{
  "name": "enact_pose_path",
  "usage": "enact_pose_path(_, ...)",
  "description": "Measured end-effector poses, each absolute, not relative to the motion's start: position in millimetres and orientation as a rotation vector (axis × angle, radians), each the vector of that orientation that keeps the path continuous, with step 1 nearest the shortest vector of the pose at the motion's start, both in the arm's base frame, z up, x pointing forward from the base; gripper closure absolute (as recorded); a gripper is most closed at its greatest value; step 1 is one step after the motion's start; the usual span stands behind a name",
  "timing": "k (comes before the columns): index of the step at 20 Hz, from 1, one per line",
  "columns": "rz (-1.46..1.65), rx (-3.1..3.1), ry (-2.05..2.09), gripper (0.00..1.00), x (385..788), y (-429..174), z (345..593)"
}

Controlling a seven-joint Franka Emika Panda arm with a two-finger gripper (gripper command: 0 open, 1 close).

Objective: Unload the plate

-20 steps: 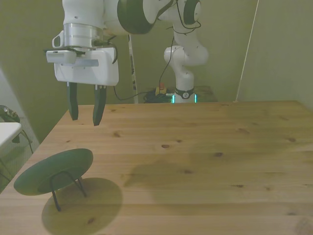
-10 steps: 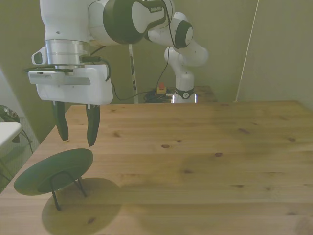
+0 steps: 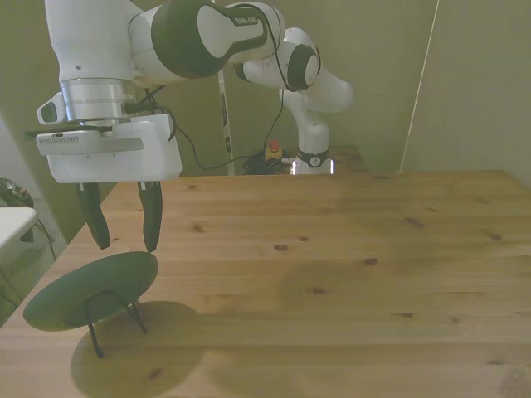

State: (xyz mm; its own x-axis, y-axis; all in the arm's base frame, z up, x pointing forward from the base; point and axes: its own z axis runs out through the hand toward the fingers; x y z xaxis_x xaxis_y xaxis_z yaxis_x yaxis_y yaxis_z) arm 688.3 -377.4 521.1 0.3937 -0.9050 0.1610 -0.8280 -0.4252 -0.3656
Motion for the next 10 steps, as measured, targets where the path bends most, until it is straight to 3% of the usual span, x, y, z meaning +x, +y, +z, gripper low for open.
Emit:
enact_pose_path(7, -0.472, -2.432, 1.515, 0.0, 693, -378, 503)
enact_pose_path(8, -0.473, -2.428, 1.516, 1.0, 693, -379, 503)
enact_pose_path(10, -0.478, -2.422, 1.518, 1.0, 692, -381, 502)
